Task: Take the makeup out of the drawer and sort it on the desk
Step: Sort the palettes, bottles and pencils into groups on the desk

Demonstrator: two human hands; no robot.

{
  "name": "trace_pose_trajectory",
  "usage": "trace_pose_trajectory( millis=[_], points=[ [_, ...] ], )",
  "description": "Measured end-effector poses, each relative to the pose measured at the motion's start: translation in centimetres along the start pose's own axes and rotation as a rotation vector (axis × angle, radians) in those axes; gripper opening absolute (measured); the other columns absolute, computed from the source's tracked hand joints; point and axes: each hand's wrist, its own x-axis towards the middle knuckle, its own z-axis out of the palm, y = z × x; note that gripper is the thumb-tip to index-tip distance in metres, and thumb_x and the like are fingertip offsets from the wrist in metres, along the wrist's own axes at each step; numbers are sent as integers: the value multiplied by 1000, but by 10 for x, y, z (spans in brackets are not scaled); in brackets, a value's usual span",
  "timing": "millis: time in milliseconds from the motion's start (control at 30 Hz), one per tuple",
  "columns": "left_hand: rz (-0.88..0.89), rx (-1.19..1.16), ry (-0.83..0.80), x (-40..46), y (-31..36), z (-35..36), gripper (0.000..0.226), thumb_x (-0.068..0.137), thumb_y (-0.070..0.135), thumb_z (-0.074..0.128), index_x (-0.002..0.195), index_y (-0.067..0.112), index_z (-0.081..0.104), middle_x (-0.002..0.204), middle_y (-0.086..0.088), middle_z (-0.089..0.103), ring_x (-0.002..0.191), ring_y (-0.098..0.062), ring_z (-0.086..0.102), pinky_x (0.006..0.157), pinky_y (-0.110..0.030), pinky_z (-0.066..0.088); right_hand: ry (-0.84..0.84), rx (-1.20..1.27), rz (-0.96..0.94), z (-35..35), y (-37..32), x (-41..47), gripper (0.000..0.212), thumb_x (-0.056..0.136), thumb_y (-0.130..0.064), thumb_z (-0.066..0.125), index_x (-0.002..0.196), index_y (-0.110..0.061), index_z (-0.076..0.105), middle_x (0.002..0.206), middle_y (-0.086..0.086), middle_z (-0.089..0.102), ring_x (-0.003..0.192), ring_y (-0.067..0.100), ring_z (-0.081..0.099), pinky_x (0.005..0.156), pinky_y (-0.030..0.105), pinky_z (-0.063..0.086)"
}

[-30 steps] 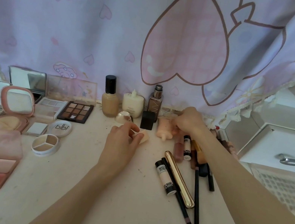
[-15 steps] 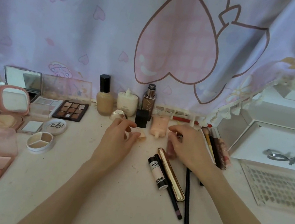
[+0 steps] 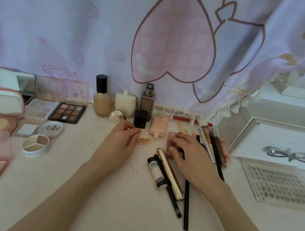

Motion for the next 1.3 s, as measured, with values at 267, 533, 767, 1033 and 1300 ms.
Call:
trace_pose_trajectory(
  millis=[267, 533, 767, 1033, 1300],
  points=[
    [22, 333, -230, -3, -8, 0, 58, 91, 47, 26, 143, 21, 30, 134, -3, 39, 123, -22, 31, 98, -33, 24, 61, -6, -35, 3, 0, -20, 32, 95, -23, 49, 125, -16, 57, 139, 0, 45, 131, 17, 37, 113, 28, 16],
    [79, 338, -116, -8, -6, 1, 71, 81, 49, 13, 145, 21, 24, 139, -6, 35, 121, -25, 34, 92, -34, 28, 78, -52, -8, 9, 3, -29, 33, 94, -22, 50, 125, -14, 58, 140, 6, 46, 136, 22, 33, 116, 44, 19],
    [283, 45, -152, -32, 3, -13, 50, 80, 8, 46, 124, 32, 39, 127, 1, 44, 117, -14, 34, 99, -30, 31, 147, -87, -13, 1, -31, -52, 47, 81, -59, 39, 89, -21, 66, 98, -6, 57, 102, 17, 47, 84, 38, 41],
    [326, -7, -243, -44, 13, -11, 39, 86, 18, 61, 123, 28, 53, 123, 20, 45, 114, -8, 32, 101, -22, 28, 48, -295, 10, 9, -40, -56, 30, 78, -45, 62, 93, -20, 63, 98, -1, 55, 93, 21, 50, 77, 34, 37],
    [88, -369, -105, -42, 21, -29, 31, 85, 15, 64, 96, 42, 53, 95, 21, 57, 87, -1, 51, 73, -13, 39, 162, 320, 97, -1, -46, -40, 13, 88, -27, 57, 91, -14, 55, 81, -8, 47, 77, -2, 43, 69, 12, 36]
  ],
)
